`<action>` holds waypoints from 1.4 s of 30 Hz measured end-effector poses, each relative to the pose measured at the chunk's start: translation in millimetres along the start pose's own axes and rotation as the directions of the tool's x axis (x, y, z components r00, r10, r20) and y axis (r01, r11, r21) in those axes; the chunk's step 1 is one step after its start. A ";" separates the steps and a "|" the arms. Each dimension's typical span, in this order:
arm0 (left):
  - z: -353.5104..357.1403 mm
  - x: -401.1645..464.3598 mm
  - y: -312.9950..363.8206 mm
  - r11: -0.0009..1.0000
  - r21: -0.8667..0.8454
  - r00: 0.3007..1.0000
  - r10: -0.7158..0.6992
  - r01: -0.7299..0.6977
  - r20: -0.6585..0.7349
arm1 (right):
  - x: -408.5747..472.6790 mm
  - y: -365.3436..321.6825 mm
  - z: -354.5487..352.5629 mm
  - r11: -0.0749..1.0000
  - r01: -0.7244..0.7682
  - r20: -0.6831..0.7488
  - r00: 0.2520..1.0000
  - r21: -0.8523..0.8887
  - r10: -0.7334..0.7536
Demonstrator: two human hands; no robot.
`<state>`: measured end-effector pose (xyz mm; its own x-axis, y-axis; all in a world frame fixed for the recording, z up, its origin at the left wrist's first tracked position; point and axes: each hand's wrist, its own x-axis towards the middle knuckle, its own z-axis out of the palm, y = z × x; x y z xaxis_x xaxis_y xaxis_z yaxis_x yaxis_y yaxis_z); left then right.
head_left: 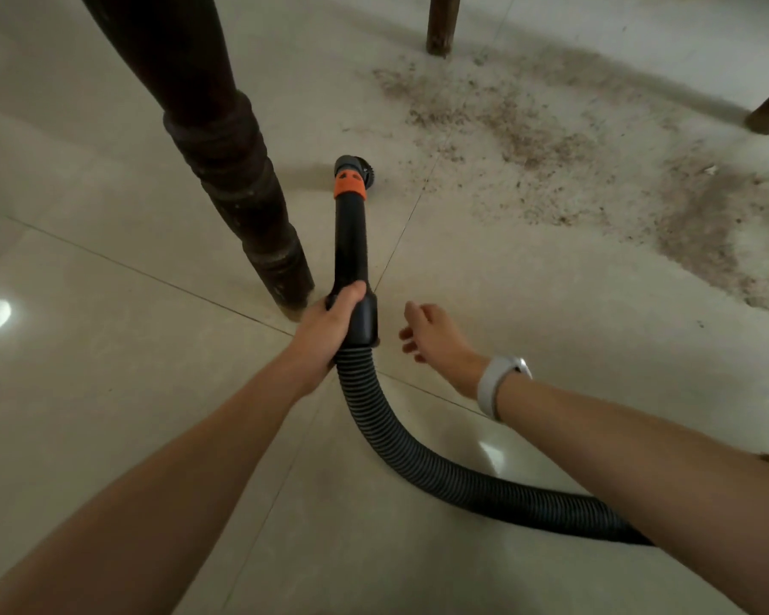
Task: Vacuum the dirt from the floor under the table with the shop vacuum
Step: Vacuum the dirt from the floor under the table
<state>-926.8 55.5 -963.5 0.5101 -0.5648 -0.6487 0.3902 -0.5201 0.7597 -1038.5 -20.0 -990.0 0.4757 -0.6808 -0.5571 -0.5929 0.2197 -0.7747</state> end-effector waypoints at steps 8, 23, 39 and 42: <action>12.0 -0.3 23.0 0.993 -0.098 0.994 -0.052 0.062 0.099 | -61.3 49.7 -0.4 0.918 0.210 0.509 0.860 -0.337 -0.010; 31.2 -36.8 -8.6 0.999 0.008 0.997 -0.031 0.031 0.067 | -114.0 80.2 -22.8 0.927 0.226 0.513 0.857 -0.300 -0.042; 68.6 1.2 31.9 0.998 -0.055 0.999 0.040 -0.040 -0.004 | -87.3 50.7 -48.9 0.923 0.192 0.293 0.952 -0.333 -0.092; 76.0 1.8 33.9 0.997 -0.051 0.997 0.052 -0.050 0.048 | -88.1 53.6 -52.0 0.939 0.167 0.268 0.960 -0.301 -0.085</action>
<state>-970.9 -11.9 -942.3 0.4921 -0.6216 -0.6094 0.4029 -0.4580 0.7924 -1146.0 15.5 -967.0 0.6811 -0.4844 -0.5491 -0.6727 -0.1177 -0.7305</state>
